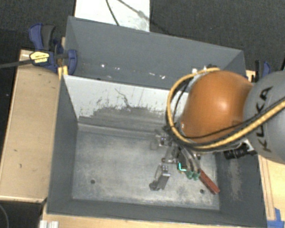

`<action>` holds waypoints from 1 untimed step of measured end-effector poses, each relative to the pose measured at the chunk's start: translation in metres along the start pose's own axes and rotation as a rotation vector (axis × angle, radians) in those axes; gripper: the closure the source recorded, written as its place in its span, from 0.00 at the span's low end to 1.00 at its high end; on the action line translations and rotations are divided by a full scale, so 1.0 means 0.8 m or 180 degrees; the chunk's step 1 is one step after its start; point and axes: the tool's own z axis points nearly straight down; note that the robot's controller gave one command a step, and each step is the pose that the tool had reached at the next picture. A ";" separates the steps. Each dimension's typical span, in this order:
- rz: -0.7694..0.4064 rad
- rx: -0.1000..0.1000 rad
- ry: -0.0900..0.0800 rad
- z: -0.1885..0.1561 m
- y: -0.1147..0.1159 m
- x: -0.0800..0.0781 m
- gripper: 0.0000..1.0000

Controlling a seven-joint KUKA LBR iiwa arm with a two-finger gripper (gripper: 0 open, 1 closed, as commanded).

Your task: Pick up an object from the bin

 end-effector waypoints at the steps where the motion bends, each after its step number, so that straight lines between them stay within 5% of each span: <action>1: 0.0170 0.0007 -0.0017 0.012 -0.085 -0.015 0.00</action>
Offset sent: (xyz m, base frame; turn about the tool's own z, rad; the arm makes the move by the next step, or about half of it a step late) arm 0.0115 -0.0632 -0.0093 0.0451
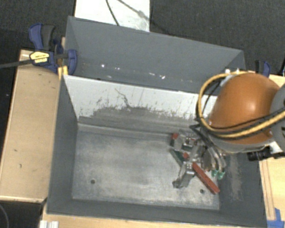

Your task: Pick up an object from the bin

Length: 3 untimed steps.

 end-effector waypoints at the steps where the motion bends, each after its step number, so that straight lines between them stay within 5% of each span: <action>1: -0.0533 -0.0008 -0.0030 -0.096 0.015 -0.060 0.00; 2: -0.0668 -0.0002 0.0015 0.024 -0.088 -0.053 0.00; 3: -0.0739 -0.0007 0.0011 0.160 -0.162 -0.082 0.00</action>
Offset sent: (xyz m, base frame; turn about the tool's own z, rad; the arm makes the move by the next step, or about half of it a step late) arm 0.0467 0.0093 0.0736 -0.1681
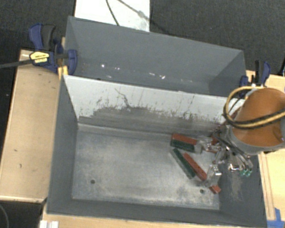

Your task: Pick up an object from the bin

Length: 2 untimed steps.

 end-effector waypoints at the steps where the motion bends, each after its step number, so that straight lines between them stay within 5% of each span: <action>1: -0.0003 -0.0002 -0.0017 -0.005 0.003 -0.002 1.00; 2: 0.0002 -0.0001 -0.0018 -0.005 0.003 -0.003 0.00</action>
Offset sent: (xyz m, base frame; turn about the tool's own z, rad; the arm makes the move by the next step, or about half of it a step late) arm 0.0000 0.0000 0.0000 0.0000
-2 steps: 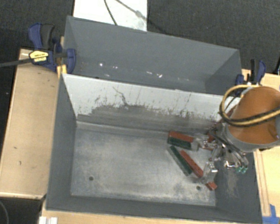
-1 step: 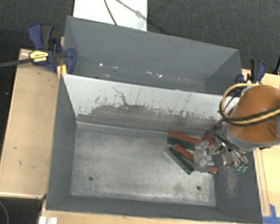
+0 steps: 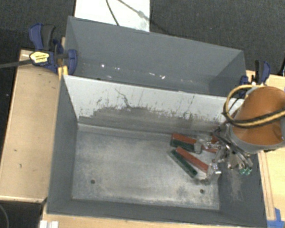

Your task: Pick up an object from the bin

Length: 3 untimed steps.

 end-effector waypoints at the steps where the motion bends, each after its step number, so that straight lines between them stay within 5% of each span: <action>1: -0.1162 0.0017 -0.0016 -0.087 -0.038 0.008 0.00; 2: -0.1073 -0.0014 0.0007 0.020 -0.003 -0.023 0.00; 3: -0.1054 0.0001 -0.0008 0.014 -0.007 -0.024 1.00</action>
Offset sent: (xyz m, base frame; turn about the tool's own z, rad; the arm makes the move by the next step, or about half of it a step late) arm -0.0027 -0.0293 0.0673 -0.3673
